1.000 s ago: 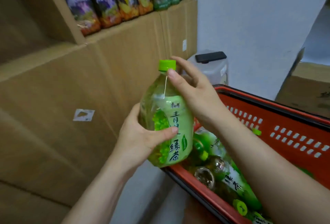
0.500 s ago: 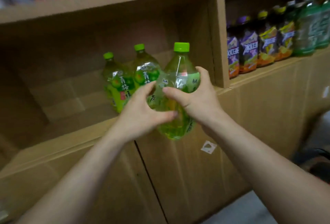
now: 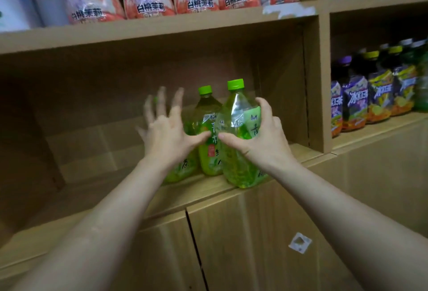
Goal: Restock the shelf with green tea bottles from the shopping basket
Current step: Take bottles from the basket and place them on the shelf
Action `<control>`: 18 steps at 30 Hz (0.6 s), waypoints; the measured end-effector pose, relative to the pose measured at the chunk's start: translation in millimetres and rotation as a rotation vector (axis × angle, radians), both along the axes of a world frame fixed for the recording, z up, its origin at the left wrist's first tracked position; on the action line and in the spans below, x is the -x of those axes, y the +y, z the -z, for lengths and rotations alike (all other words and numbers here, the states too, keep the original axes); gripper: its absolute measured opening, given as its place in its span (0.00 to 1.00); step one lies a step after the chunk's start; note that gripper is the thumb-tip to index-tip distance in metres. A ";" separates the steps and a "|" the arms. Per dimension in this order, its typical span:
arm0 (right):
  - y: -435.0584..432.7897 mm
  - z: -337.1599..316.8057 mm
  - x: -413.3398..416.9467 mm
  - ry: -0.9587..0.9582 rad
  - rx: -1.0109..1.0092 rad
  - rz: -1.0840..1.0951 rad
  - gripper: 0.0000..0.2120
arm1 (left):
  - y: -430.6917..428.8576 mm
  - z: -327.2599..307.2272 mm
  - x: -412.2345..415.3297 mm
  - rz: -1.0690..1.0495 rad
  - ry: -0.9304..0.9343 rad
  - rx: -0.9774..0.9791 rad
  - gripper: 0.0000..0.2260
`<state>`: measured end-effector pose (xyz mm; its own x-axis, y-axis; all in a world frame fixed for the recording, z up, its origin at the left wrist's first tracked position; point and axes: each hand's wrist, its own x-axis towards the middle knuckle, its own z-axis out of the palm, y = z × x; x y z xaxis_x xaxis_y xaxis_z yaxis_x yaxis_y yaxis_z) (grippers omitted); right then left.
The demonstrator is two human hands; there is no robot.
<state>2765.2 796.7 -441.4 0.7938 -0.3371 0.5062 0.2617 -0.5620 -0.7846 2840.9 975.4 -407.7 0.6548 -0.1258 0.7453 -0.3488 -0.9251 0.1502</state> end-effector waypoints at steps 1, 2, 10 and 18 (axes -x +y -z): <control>-2.2 1.4 -4.3 0.058 0.029 -0.016 0.56 | 7.1 1.2 -4.5 0.011 0.049 0.105 0.48; -3.4 2.6 -7.9 0.096 0.050 -0.026 0.57 | 13.1 2.7 -8.6 0.035 0.128 0.203 0.47; 18.1 11.6 -44.2 0.077 0.076 -0.104 0.61 | 17.5 12.3 -17.5 0.005 0.248 0.149 0.39; 49.9 22.6 -55.9 0.196 0.129 -0.116 0.61 | 24.0 7.3 -6.9 0.008 0.373 0.152 0.39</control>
